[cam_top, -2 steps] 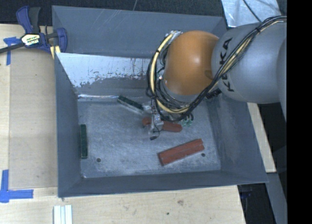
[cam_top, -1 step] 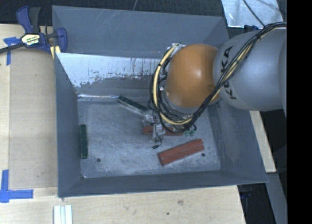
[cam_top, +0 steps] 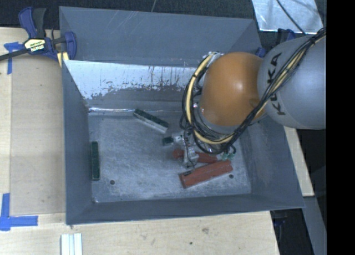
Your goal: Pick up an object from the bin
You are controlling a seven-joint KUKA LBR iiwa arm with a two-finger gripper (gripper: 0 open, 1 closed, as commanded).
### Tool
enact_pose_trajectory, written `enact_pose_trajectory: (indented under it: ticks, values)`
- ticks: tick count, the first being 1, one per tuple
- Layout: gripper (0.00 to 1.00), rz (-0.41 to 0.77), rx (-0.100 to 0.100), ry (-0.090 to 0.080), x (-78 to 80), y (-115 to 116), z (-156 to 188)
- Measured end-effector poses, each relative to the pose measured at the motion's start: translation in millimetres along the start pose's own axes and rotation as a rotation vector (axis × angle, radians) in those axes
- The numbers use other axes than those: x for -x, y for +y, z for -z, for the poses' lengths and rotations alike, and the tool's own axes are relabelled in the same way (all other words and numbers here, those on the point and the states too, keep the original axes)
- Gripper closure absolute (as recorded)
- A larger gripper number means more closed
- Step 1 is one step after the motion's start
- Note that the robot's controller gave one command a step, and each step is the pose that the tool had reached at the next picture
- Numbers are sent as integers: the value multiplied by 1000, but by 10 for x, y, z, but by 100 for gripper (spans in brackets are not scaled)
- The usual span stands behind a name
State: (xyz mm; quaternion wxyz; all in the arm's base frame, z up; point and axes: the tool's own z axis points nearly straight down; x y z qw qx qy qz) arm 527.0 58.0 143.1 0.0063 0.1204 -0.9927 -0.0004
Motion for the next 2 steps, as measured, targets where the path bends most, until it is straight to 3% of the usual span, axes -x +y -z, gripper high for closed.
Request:
enact_pose_trajectory:
  ticks: [1, 2]
  values:
    - [100, 30, -5, -15, -110, 386, 356]
    - [100, 53, -6, -11, -71, 419, 1247]
